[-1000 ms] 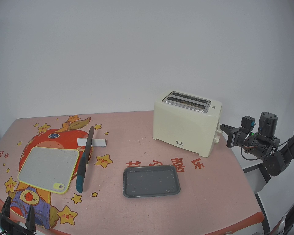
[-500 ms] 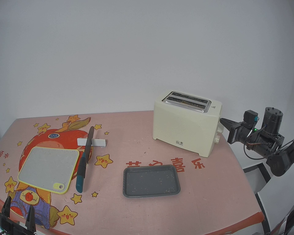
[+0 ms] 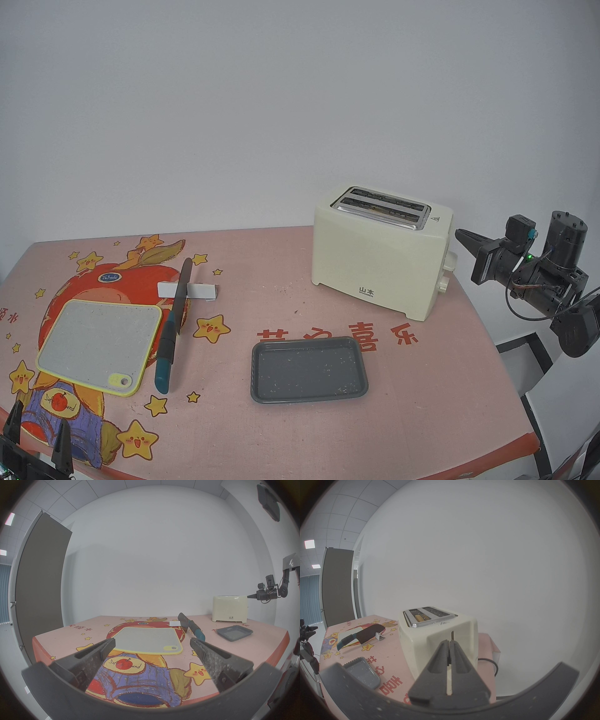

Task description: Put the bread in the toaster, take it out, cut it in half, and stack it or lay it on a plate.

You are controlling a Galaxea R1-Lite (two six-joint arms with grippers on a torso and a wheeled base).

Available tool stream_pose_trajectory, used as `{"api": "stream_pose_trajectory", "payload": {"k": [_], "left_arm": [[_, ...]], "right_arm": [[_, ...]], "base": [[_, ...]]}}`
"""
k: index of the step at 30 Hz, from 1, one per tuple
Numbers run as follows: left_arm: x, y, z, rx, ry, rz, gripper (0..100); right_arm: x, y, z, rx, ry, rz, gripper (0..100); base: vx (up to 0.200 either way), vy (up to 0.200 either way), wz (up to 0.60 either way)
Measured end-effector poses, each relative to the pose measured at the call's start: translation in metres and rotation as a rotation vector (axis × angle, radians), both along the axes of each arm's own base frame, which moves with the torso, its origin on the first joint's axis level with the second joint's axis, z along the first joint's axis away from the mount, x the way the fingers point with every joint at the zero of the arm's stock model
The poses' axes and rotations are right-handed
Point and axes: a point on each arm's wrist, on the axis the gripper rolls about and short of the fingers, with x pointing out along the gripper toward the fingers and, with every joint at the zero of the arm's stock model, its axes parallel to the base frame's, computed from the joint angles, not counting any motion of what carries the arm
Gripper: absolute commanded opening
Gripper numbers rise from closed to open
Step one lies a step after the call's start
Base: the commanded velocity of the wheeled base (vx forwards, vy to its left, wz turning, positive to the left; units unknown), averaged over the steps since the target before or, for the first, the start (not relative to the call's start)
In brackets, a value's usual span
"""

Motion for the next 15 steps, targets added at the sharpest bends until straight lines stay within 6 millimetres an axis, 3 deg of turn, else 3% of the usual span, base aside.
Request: {"api": "stream_pose_trajectory", "payload": {"k": [15], "left_arm": [[0.0000,0.0000,0.0000,0.000,0.000,0.000,100]], "right_arm": [[0.0003,-0.0014,0.0014,-0.001,-0.006,-0.005,0]], "base": [[0.000,0.000,0.00]]}}
